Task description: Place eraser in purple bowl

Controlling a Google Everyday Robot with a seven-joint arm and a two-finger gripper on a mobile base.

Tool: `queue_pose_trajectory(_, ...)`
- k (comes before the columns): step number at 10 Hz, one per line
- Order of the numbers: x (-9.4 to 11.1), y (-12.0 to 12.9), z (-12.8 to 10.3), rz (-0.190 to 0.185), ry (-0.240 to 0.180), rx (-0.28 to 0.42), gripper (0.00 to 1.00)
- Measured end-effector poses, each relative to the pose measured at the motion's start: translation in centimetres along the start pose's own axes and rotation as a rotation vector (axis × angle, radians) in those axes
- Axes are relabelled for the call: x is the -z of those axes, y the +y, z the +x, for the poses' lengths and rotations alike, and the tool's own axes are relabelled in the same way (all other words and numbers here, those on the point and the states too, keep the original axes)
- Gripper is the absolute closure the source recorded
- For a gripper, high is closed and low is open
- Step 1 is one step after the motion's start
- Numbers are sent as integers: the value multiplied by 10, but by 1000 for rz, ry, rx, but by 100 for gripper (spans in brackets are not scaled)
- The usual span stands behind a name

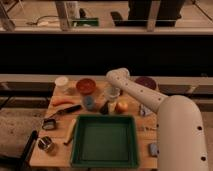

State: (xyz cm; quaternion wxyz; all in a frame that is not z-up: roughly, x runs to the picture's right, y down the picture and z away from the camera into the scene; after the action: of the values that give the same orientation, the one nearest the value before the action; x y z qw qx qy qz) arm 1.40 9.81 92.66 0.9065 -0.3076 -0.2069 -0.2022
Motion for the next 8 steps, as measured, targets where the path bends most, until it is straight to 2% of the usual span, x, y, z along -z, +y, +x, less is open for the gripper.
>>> queue_pose_trajectory(1,-1,0,1,0,-5,-1,52)
queue_pose_trajectory(3,-3,-2,3,2,-15,4,76)
queue_pose_trajectory(5,-1,-3,5,5,-12,5,93)
queue_pose_trajectory(6,9,-3,12,32,8,-6,100)
queue_pose_trajectory(8,31,1,25,74,46,-27,100)
